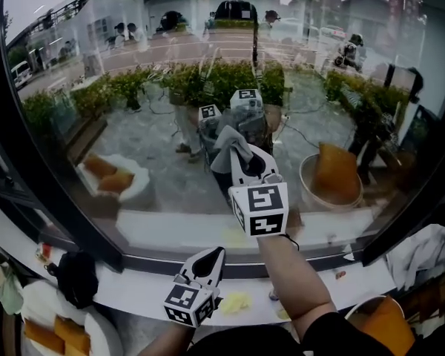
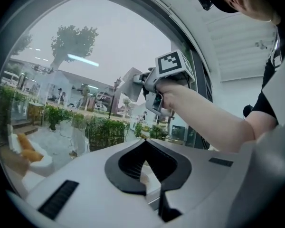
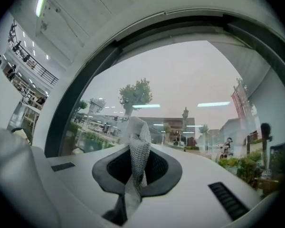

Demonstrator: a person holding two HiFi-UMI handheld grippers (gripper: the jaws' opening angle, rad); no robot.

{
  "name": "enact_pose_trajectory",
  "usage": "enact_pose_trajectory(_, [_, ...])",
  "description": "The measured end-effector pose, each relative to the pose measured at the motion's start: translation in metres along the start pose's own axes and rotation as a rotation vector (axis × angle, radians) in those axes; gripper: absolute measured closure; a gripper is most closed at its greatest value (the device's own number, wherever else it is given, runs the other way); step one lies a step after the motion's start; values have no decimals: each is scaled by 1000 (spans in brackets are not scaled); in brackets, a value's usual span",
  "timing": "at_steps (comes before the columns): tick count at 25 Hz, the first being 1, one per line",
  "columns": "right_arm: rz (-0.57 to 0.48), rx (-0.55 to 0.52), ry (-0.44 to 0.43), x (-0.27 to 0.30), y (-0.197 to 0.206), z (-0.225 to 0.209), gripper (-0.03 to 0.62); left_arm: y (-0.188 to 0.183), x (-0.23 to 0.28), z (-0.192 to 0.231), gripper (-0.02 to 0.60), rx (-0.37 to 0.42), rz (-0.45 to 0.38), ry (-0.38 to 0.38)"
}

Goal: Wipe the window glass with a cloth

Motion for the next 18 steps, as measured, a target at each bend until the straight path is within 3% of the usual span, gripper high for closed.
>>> enact_pose_trajectory(5, [31,-17,45,-1,3,-19,553,-11,1,9,574,-28,-25,-10])
enact_pose_trajectory(18, [48,-52,119,-26,14,-64,553,-5,30,-17,574,-35,6,63])
Point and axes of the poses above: the fingertips, and each gripper's own axes: x forward along the fingers, z to its left, y out of its underside, the point moved 7 cm from there along -x, backward along the fingers, and after that the axes turned 13 degrees about z, right-handed, at the moved point
